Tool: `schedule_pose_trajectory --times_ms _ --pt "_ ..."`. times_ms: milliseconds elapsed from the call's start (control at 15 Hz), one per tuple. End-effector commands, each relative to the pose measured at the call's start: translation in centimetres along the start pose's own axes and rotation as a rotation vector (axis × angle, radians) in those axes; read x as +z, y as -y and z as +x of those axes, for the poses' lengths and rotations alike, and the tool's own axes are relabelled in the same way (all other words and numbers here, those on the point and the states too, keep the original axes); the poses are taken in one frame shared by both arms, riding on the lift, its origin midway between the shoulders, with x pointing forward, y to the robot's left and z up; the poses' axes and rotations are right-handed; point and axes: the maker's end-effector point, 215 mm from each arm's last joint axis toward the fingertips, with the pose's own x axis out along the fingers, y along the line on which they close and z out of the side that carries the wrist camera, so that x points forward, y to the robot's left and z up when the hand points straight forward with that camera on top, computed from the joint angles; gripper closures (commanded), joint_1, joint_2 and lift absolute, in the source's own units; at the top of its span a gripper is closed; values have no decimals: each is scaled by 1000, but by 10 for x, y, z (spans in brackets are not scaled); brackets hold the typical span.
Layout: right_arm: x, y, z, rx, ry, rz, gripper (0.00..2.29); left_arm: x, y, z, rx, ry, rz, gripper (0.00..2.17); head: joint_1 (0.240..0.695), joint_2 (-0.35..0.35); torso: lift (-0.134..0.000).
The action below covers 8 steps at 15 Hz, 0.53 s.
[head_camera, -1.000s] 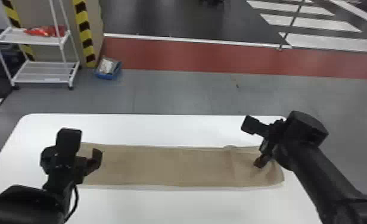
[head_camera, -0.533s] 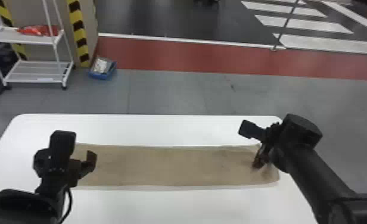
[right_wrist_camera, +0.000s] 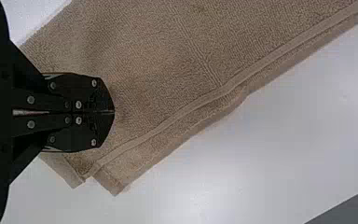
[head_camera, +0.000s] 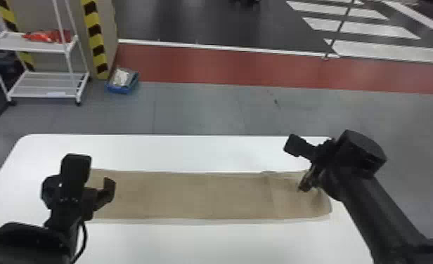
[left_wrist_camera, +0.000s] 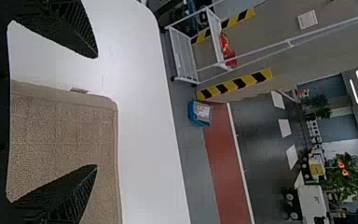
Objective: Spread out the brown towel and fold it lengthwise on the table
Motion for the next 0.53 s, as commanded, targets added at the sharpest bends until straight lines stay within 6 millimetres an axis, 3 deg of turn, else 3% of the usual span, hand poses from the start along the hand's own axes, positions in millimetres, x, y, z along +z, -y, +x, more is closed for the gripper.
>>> schedule_pose_trajectory --times_ms 0,333,467 --pt "2 7 -9 -25 39 21 1220 0 1 0 -1 0 1 36 695 -169 0" --pt "0 33 -36 -154 98 43 1298 -3 3 -2 -3 -2 3 36 695 -178 0" --pt "1 29 -32 -186 92 23 1298 -3 4 -2 -5 -2 1 36 695 -185 0"
